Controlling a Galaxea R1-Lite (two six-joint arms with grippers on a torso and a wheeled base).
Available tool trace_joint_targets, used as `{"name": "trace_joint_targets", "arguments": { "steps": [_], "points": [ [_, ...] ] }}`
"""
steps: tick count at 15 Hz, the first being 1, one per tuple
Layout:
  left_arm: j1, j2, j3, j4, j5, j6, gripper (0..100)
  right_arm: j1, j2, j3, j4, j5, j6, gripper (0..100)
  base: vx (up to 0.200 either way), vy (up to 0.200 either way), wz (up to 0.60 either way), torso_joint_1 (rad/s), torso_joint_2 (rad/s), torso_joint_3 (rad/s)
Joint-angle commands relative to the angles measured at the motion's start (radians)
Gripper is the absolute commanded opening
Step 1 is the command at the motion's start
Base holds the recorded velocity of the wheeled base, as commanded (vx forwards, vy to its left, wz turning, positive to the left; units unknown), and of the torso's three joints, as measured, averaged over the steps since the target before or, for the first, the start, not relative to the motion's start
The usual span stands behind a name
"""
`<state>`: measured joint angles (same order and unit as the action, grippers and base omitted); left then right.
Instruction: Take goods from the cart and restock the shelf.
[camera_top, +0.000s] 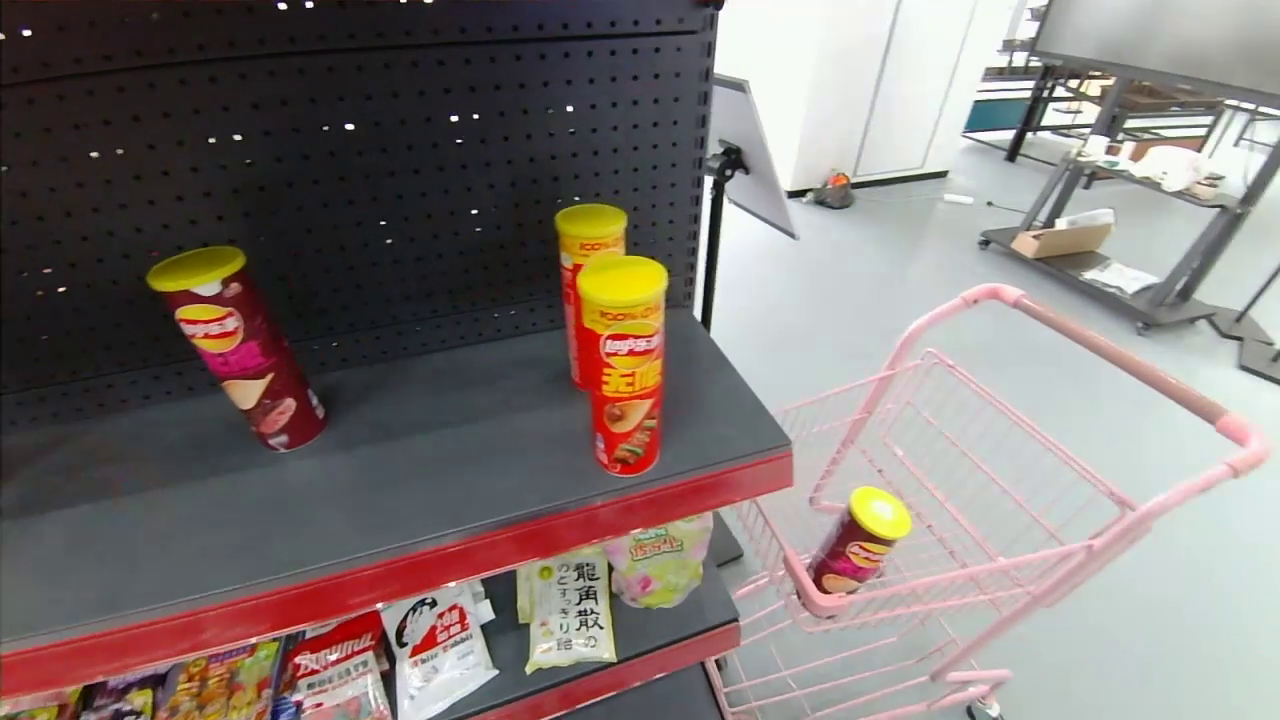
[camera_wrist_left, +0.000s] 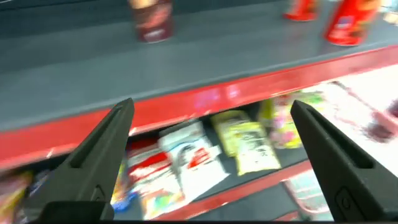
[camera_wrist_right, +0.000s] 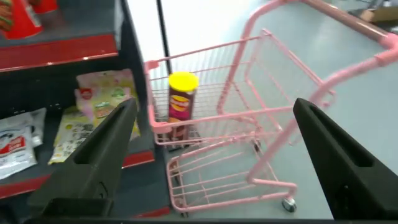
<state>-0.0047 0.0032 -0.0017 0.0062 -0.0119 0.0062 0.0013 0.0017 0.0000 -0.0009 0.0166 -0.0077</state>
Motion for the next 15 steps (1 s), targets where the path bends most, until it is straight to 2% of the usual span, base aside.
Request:
{"name": "trace_joint_targets", "arguments": {
  "steps": [1, 6, 15],
  "points": [
    [0.0, 0.001, 0.0, 0.0, 0.001, 0.0, 100, 0.0, 0.0, 0.0, -0.001, 0.0, 0.002, 100, 0.0, 0.0, 0.0, 0.0, 0.0, 0.0],
    [0.0, 0.001, 0.0, 0.0, 0.001, 0.0, 100, 0.0, 0.0, 0.0, -0.001, -0.001, 0.003, 100, 0.0, 0.0, 0.0, 0.0, 0.0, 0.0],
    [0.0, 0.001, 0.0, 0.0, 0.001, -0.003, 100, 0.0, 0.0, 0.0, -0.001, -0.001, 0.003, 100, 0.0, 0.0, 0.0, -0.136, 0.33, 0.194]
  ]
}}
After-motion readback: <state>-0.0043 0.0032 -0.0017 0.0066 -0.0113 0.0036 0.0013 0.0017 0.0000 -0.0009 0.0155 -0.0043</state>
